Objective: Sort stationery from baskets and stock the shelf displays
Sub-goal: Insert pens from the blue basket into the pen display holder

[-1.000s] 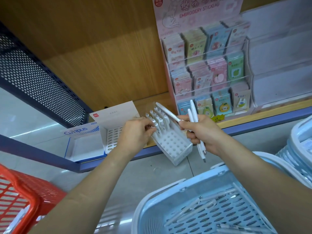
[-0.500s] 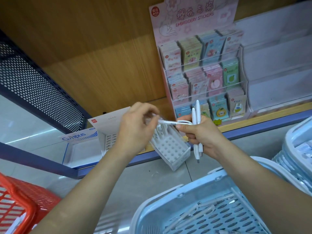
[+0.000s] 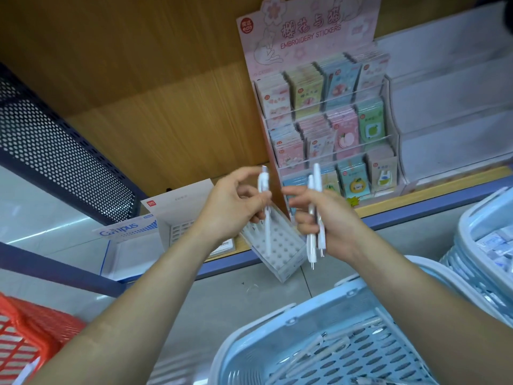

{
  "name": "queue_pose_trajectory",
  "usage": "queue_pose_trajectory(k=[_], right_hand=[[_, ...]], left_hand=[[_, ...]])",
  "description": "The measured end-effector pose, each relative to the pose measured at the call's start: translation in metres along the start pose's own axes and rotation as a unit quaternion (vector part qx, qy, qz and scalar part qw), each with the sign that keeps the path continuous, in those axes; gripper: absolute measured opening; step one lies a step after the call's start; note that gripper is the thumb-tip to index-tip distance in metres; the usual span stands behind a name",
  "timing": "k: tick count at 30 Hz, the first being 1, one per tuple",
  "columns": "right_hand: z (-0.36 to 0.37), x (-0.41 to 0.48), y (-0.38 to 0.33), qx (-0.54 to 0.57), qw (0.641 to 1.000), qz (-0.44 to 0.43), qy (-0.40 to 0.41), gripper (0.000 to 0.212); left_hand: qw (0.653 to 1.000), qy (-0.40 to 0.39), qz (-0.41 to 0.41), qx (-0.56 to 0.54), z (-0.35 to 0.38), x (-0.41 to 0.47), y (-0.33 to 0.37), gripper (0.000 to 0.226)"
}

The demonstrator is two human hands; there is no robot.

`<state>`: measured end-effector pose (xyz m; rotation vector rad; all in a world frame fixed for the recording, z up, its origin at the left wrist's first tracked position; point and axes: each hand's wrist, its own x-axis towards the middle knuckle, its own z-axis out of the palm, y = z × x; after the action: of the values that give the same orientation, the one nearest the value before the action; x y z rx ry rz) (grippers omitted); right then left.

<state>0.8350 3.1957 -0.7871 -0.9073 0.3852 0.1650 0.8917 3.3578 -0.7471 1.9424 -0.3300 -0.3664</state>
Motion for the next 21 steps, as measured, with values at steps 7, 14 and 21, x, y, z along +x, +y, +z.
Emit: queue_pose_trajectory(k=[7, 14, 21], right_hand=[[-0.023, 0.003, -0.006, 0.199, 0.977, 0.04, 0.066, 0.008], [-0.023, 0.005, -0.008, 0.063, 0.992, 0.017, 0.107, 0.033], [-0.021, 0.003, -0.005, 0.092, 0.992, 0.023, 0.083, 0.03]], left_hand=[[0.995, 0.09, -0.022, 0.042, -0.003, 0.004, -0.028, 0.018], [0.99, 0.064, 0.019, 0.127, 0.017, 0.005, -0.048, 0.016], [0.966, 0.033, 0.045, 0.251, 0.024, 0.006, -0.059, 0.009]])
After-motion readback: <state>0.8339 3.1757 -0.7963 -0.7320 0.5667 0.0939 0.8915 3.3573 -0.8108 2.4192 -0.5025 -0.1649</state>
